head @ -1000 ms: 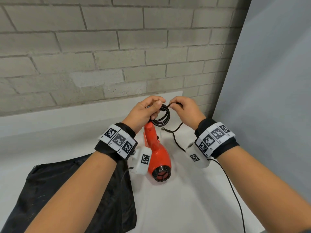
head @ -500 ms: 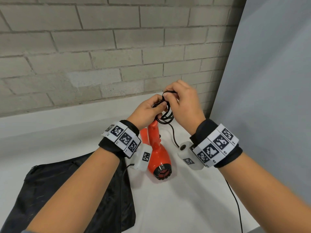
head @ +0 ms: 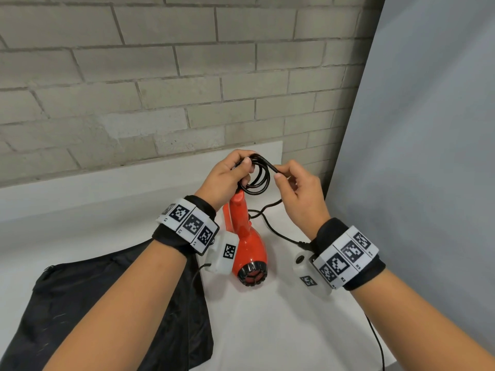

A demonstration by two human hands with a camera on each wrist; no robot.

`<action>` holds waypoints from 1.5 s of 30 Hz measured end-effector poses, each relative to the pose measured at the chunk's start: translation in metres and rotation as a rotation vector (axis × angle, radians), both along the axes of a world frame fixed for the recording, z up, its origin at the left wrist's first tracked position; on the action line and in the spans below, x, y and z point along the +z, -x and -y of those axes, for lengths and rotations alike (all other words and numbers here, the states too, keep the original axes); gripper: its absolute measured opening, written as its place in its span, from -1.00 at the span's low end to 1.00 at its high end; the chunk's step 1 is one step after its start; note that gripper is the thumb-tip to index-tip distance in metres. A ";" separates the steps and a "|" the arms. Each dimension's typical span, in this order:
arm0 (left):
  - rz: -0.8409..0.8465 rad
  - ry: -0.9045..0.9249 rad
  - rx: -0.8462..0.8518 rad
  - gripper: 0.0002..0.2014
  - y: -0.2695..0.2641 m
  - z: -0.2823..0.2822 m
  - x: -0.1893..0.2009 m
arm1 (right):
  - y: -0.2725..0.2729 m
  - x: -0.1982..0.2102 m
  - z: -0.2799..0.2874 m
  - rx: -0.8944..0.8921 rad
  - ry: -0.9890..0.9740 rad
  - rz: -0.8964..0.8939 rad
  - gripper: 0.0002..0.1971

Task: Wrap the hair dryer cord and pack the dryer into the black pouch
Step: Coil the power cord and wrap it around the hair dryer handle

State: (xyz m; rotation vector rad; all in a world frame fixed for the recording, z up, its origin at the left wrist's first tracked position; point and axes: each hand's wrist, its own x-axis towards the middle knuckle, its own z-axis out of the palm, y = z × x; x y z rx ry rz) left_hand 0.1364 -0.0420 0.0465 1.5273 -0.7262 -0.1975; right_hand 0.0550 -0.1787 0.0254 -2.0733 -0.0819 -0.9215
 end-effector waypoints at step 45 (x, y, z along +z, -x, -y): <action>0.177 -0.025 0.298 -0.75 0.001 0.014 0.000 | -0.004 0.006 0.014 0.371 -0.163 0.288 -0.92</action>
